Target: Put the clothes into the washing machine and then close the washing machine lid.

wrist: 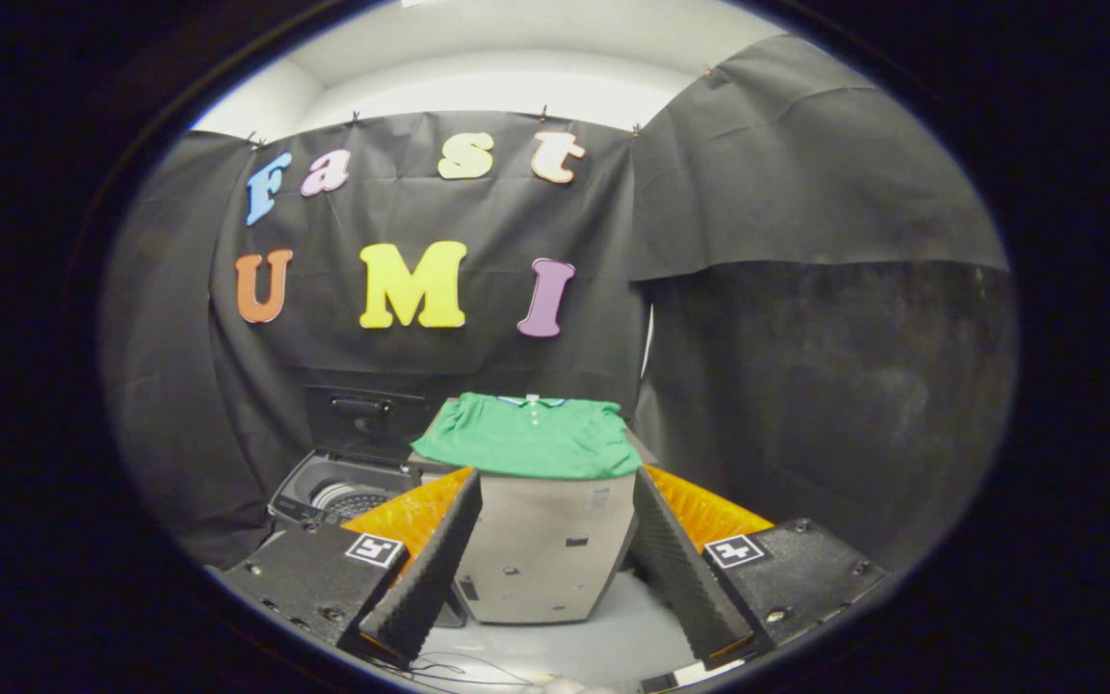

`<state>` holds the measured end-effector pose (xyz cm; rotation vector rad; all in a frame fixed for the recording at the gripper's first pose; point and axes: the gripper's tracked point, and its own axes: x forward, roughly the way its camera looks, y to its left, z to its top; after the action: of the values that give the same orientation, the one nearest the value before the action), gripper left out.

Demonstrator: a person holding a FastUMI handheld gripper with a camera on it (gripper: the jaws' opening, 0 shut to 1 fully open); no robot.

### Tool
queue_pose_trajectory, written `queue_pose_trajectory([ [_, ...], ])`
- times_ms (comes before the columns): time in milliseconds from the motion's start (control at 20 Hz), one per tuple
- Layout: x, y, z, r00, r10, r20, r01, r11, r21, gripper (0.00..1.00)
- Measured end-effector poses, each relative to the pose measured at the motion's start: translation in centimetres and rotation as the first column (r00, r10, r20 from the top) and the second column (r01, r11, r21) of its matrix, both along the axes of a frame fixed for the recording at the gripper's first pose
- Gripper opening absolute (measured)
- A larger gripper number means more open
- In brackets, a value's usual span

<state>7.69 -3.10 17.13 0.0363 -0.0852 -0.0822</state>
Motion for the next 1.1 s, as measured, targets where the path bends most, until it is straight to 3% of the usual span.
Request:
queue_pose_trajectory([
  [100,2.1,0.0,1.7,1.000,0.007,0.004,-0.007,1.000,-0.026,0.99],
  [300,7.2,0.3,5.2,0.998,0.061,0.013,-0.062,0.998,0.029,0.99],
  [600,16.2,-1.3,9.6,0.998,0.068,0.001,-0.068,0.997,0.028,0.99],
  [1100,30.9,-0.9,8.5,0.971,0.119,-0.208,-0.121,0.993,0.001,0.99],
])
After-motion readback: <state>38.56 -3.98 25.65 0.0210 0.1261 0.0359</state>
